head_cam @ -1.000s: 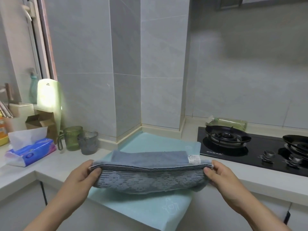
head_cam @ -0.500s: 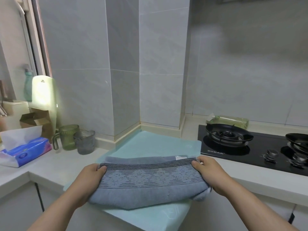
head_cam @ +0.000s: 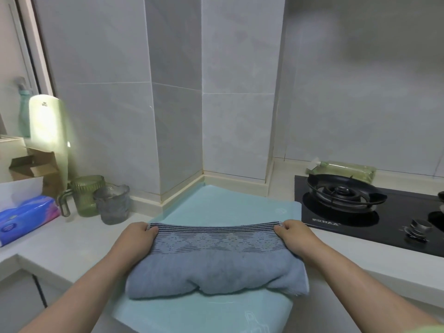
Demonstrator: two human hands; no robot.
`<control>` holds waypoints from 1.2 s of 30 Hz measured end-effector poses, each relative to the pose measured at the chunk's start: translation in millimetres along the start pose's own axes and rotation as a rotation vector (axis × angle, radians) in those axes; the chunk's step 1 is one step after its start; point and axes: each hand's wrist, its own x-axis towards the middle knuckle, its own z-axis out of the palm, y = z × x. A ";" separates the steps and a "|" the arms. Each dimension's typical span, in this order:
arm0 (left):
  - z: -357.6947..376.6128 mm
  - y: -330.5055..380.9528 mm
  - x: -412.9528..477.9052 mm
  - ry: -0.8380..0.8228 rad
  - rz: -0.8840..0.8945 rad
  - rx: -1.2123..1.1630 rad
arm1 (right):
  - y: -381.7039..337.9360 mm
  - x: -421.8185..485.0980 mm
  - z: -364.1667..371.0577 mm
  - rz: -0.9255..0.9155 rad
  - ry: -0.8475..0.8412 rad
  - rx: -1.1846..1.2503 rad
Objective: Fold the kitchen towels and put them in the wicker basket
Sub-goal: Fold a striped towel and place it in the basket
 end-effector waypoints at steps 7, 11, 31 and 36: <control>12.8 -8.3 18.5 0.032 -0.014 0.145 | -2.6 16.3 7.6 0.010 0.037 -0.168; -1.1 -1.2 4.9 0.004 -0.047 -0.020 | -7.7 4.9 4.1 0.005 0.057 -0.148; -30.0 -15.4 -129.0 -0.258 -0.308 -0.832 | 41.4 -129.0 1.7 0.190 -0.122 0.935; -22.7 -9.9 -118.2 -0.136 -0.279 -0.766 | 34.9 -118.9 0.4 0.214 -0.068 0.976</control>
